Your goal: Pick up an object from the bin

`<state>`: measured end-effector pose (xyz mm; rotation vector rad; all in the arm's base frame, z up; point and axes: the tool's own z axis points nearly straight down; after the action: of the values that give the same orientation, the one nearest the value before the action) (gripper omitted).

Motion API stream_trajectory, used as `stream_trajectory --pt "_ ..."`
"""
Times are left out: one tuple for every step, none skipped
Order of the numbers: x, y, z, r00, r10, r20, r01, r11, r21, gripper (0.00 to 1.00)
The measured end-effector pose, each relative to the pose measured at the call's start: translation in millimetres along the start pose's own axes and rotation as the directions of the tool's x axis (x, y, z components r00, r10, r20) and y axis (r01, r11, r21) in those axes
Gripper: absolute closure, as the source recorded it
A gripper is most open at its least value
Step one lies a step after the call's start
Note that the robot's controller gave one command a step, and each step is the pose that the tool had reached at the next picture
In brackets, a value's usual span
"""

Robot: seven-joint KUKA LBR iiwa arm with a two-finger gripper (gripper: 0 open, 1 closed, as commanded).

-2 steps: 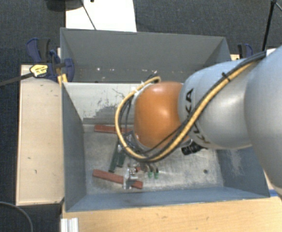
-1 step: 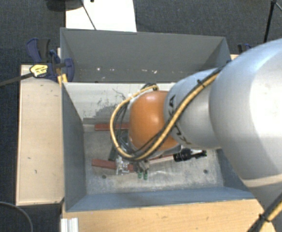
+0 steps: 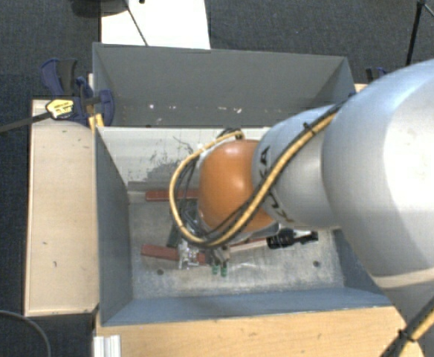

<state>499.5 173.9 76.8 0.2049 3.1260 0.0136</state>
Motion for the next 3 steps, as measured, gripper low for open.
stream_trajectory --pt "0.7 1.6 -21.5 1.000 0.007 -0.009 -0.007 1.000 0.008 1.00" --pt "-18.7 7.5 -24.3 0.998 0.060 -0.005 -0.060 0.998 0.008 0.00" --pt "-18.9 7.6 -25.1 0.998 0.062 -0.004 -0.062 0.998 0.007 0.00"
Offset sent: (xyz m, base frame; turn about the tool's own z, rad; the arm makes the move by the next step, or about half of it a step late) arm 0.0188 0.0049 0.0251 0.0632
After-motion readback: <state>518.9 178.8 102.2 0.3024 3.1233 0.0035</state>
